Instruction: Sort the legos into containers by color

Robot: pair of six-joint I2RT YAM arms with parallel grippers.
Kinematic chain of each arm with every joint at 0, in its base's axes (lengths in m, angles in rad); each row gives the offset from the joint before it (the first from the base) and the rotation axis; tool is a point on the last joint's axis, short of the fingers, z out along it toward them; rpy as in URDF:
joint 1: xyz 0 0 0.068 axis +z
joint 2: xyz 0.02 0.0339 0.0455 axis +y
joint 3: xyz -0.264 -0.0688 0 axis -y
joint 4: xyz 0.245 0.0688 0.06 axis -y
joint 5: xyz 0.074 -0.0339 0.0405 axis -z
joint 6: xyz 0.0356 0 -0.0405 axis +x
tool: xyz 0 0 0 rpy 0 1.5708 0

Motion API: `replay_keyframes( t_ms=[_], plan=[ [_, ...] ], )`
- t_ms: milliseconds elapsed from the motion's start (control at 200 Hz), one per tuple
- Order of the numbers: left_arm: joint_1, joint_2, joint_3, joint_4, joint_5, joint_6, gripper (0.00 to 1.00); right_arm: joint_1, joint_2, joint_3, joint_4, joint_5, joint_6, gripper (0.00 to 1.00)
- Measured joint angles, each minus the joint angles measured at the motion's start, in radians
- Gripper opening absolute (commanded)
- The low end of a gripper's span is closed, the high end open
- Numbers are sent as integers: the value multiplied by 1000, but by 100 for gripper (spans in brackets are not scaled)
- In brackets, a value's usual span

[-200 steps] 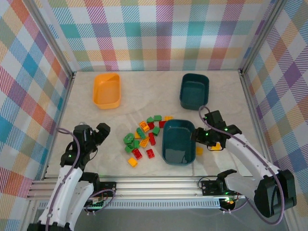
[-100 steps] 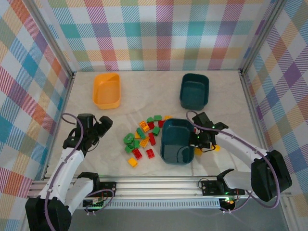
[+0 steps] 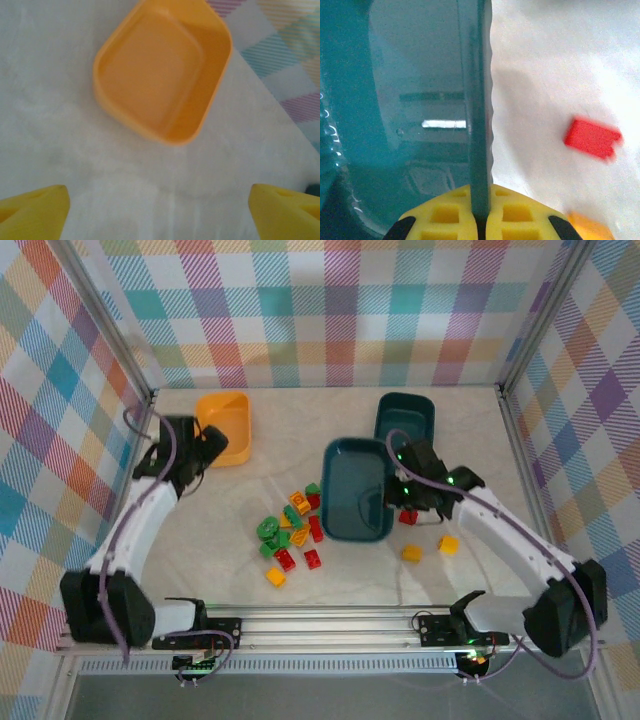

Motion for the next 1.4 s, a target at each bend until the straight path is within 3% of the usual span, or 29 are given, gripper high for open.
replay_keyframes(
  t_ms=[65, 215, 345, 490, 670, 975, 1140, 1285, 1405],
  plan=[
    [27, 139, 139, 2, 7, 11, 88, 0, 126, 123, 34, 0, -23, 0],
    [114, 446, 431, -47, 52, 11, 73, -2, 454, 416, 96, 18, -59, 0],
    [196, 686, 667, -155, 96, 51, 72, -17, 706, 654, 85, 15, -69, 0],
    [231, 822, 810, -266, 101, 150, 66, -57, 947, 925, 34, -11, -74, 0],
    [225, 870, 850, -304, 150, 251, 60, -93, 1146, 1207, -81, -19, -109, 5],
    [220, 903, 819, -297, 224, 344, 54, -120, 1192, 1279, -186, -27, -152, 33],
    [201, 925, 838, -309, 213, 402, 42, -119, 1173, 1268, -198, -23, -174, 42],
    [162, 940, 857, -311, 184, 447, 27, -130, 990, 1070, -157, 11, -196, 54],
    [123, 944, 864, -309, 163, 489, 18, -196, 787, 887, -102, 27, -212, 56]
  ],
)
